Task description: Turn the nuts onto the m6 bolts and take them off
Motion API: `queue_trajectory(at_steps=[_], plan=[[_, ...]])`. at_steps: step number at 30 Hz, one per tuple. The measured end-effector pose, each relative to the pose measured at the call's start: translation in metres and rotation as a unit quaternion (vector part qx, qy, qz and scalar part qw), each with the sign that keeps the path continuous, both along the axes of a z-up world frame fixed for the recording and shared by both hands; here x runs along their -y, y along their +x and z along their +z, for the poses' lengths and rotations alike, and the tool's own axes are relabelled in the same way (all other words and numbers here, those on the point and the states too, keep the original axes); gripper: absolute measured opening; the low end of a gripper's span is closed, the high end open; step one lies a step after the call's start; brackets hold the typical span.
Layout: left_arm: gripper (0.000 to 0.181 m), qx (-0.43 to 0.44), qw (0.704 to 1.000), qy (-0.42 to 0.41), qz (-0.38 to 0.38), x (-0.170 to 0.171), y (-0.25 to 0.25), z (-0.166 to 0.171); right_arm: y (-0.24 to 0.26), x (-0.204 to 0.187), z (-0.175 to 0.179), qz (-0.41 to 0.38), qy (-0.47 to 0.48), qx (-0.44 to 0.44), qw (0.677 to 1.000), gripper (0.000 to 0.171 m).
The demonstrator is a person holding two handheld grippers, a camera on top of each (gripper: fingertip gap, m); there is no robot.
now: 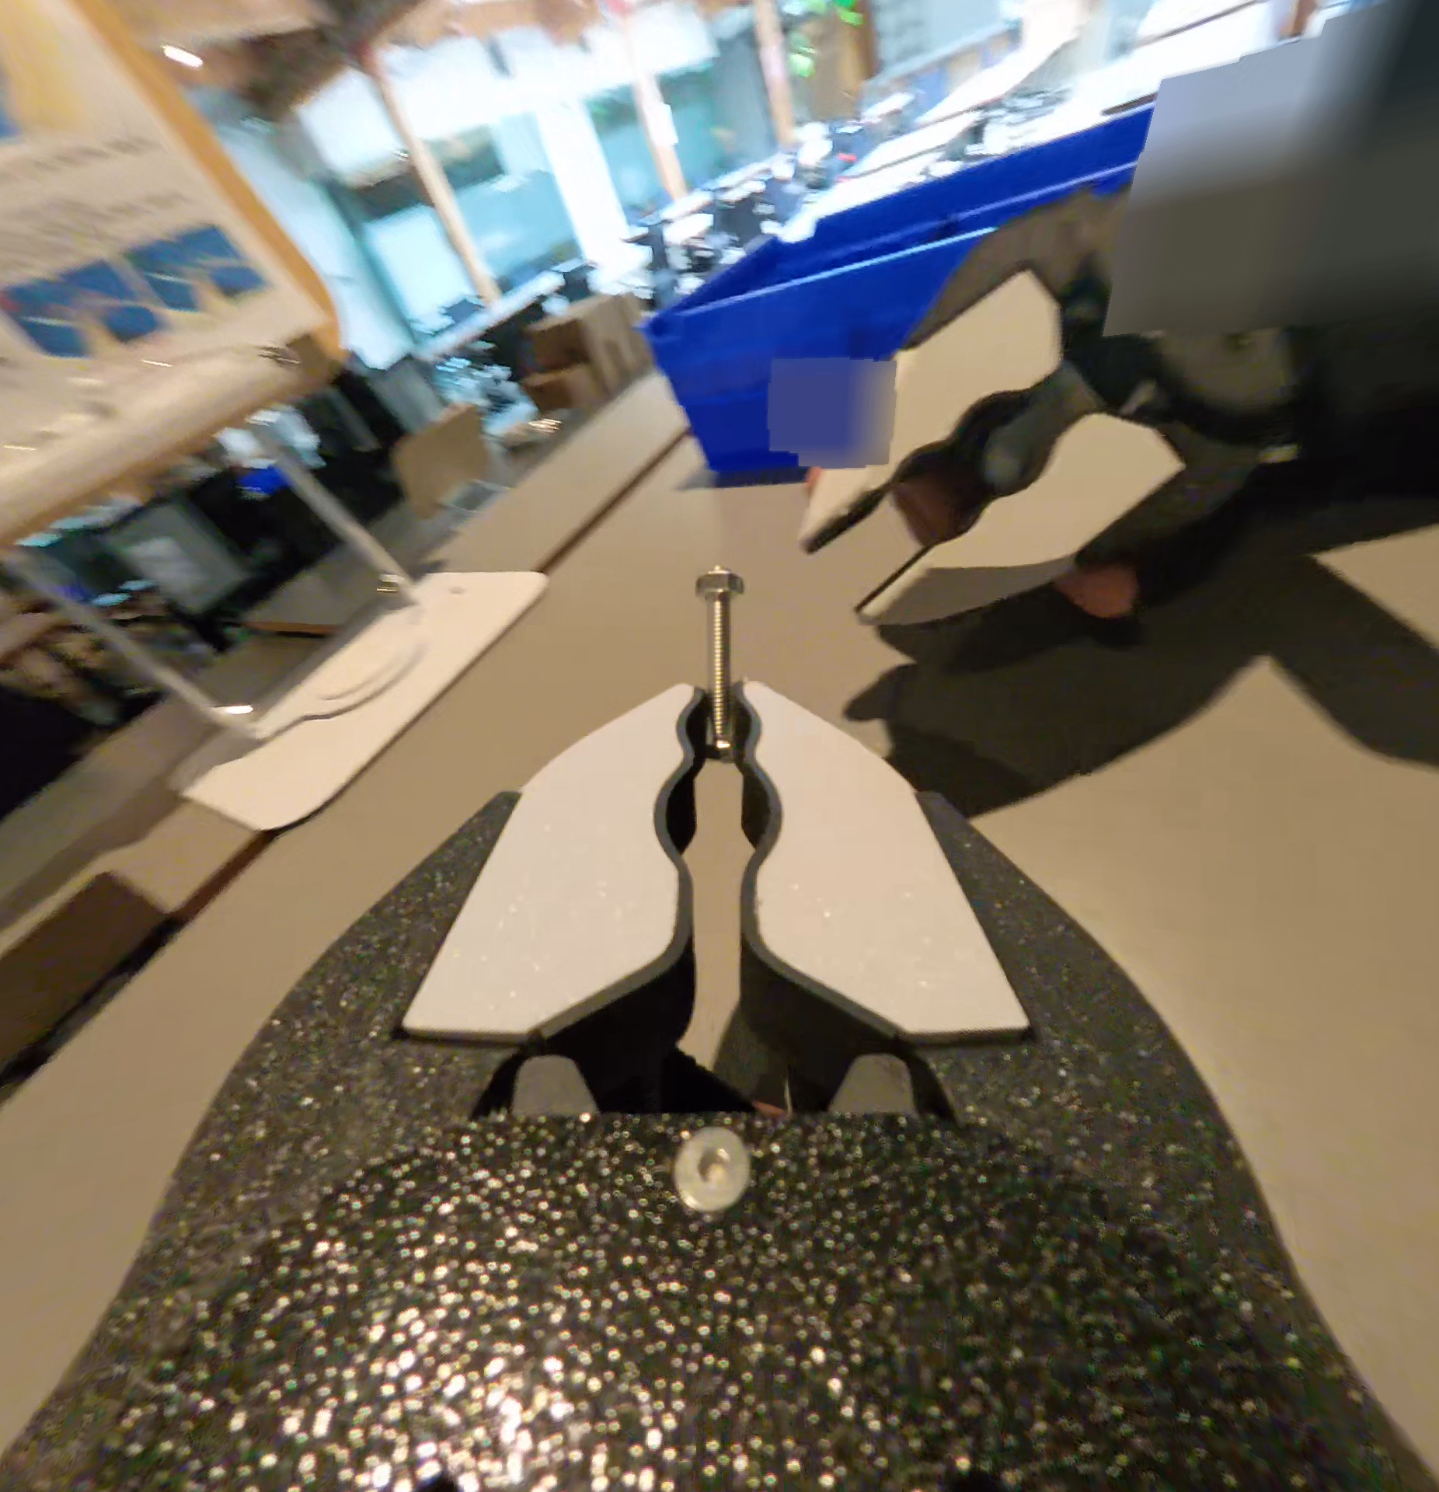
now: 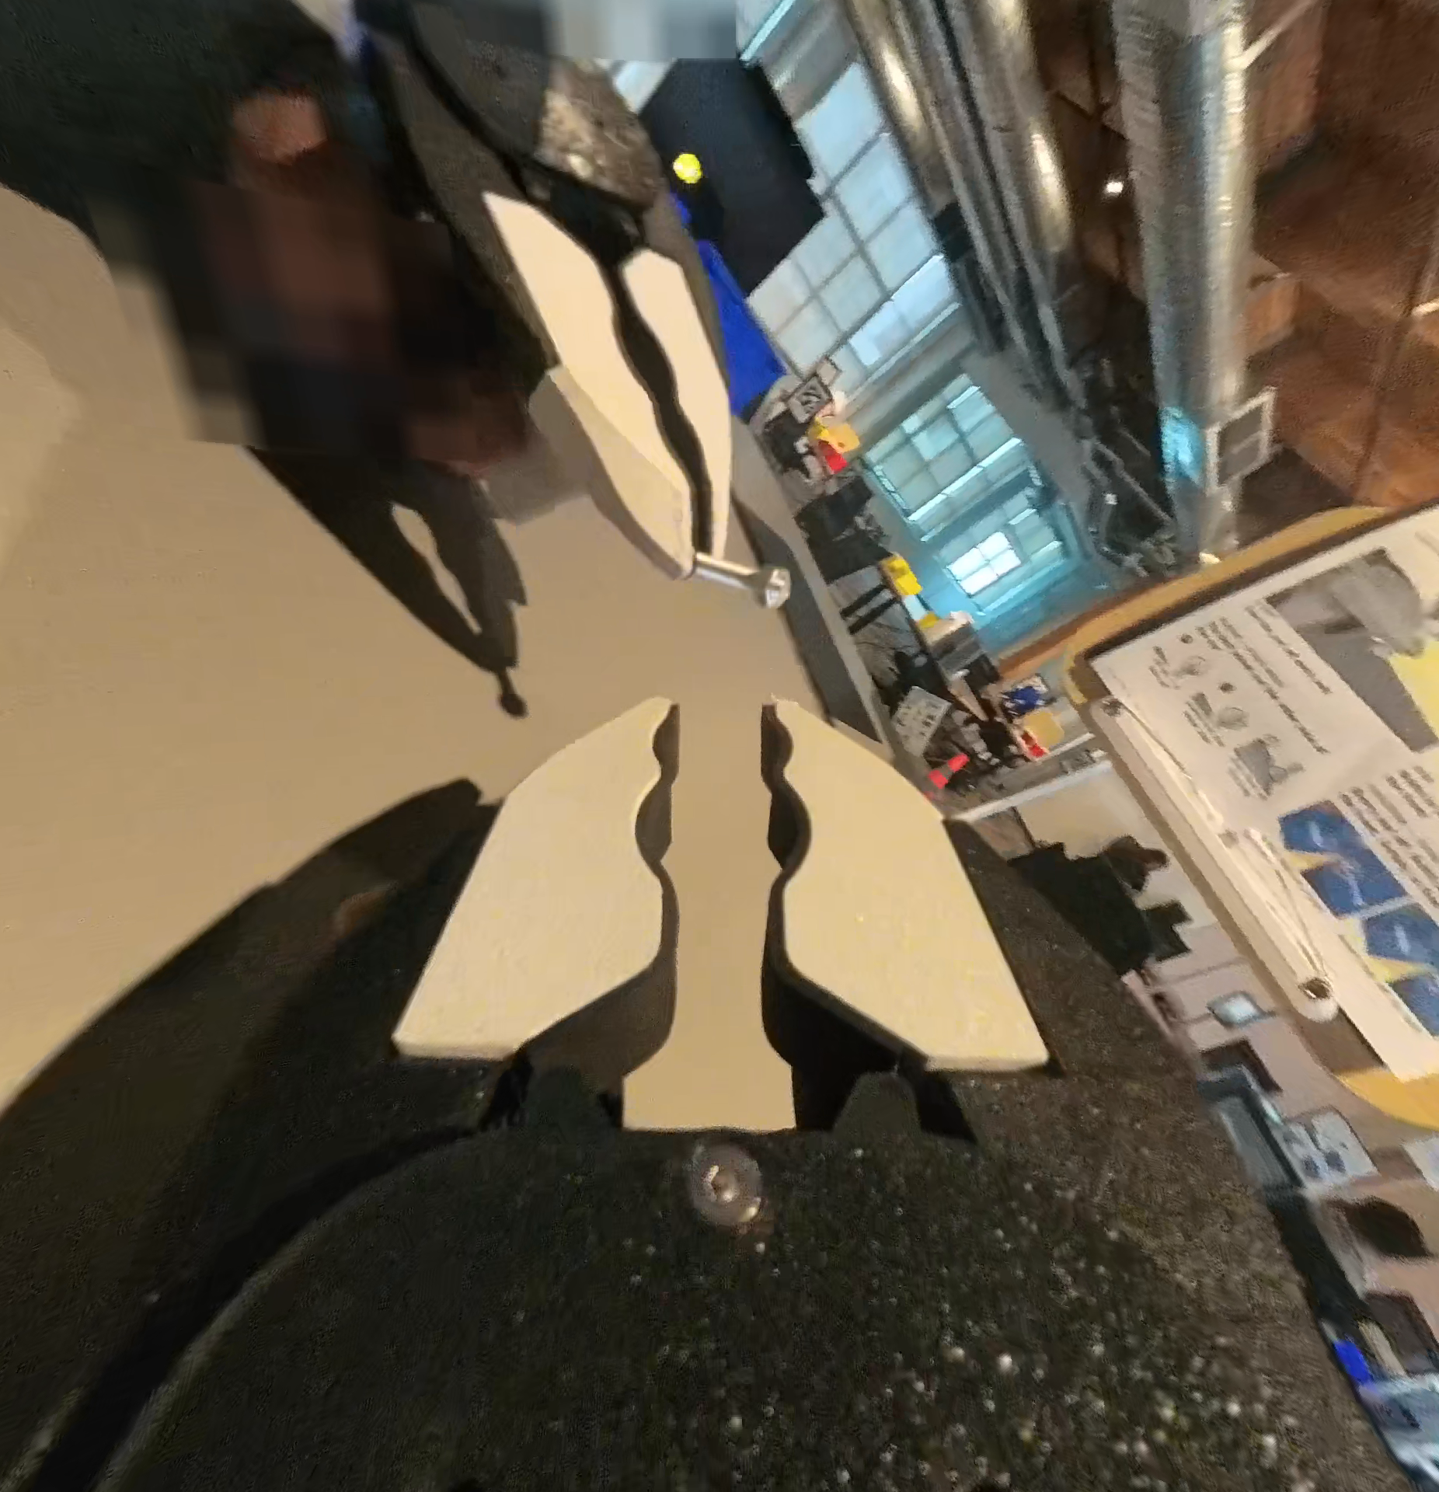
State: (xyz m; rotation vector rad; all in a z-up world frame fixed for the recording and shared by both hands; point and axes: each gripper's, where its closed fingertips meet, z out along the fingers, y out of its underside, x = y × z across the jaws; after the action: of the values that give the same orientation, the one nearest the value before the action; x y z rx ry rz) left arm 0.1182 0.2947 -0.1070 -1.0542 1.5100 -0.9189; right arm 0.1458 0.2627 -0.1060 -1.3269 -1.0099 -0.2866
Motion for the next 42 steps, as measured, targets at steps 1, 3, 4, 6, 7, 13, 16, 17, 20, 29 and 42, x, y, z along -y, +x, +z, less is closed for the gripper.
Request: queue_trajectory(at_steps=[1, 3, 4, 6, 7, 13, 16, 17, 20, 29, 42], plan=[[0.005, 0.010, 1.000, 0.015, 0.024, -0.005, 0.001, 0.002, 0.004, -0.002, 0.003, -0.011, 0.011, -0.005, 1.000, 0.019], [0.005, 0.019, 0.997, 0.045, 0.054, -0.010, 0.002, 0.003, 0.009, -0.004, 0.009, -0.026, 0.028, -0.017, 0.999, 0.017], [0.005, 0.021, 0.996, 0.059, 0.069, -0.011, 0.003, 0.003, 0.012, -0.005, 0.012, -0.034, 0.037, -0.023, 0.998, 0.017], [0.005, 0.024, 0.992, 0.081, 0.091, -0.014, 0.003, 0.002, 0.016, -0.006, 0.018, -0.047, 0.049, -0.034, 0.997, 0.017], [0.005, 0.025, 0.991, 0.089, 0.099, -0.014, 0.003, 0.002, 0.018, -0.006, 0.020, -0.052, 0.054, -0.040, 0.996, 0.017], [0.005, 0.024, 0.983, 0.123, 0.131, -0.014, 0.001, 0.003, 0.032, -0.007, 0.029, -0.083, 0.073, -0.059, 0.992, 0.016], [0.005, 0.019, 0.980, 0.141, 0.137, -0.010, 0.000, 0.002, 0.037, -0.007, 0.031, -0.092, 0.079, -0.068, 0.990, 0.016], [0.005, 0.016, 0.980, 0.147, 0.135, -0.008, 0.000, 0.002, 0.039, -0.007, 0.032, -0.095, 0.080, -0.068, 0.990, 0.016], [0.005, 0.014, 0.978, 0.163, 0.128, -0.001, 0.001, 0.001, 0.041, -0.008, 0.031, -0.103, 0.082, -0.063, 0.989, 0.015], [0.005, 0.027, 0.979, 0.148, 0.137, -0.002, 0.002, 0.005, 0.037, -0.010, 0.026, -0.112, 0.085, -0.026, 0.990, 0.014], [0.005, 0.029, 0.974, 0.143, 0.172, -0.016, 0.001, 0.005, 0.041, -0.011, 0.028, -0.111, 0.083, -0.050, 0.989, 0.014]])
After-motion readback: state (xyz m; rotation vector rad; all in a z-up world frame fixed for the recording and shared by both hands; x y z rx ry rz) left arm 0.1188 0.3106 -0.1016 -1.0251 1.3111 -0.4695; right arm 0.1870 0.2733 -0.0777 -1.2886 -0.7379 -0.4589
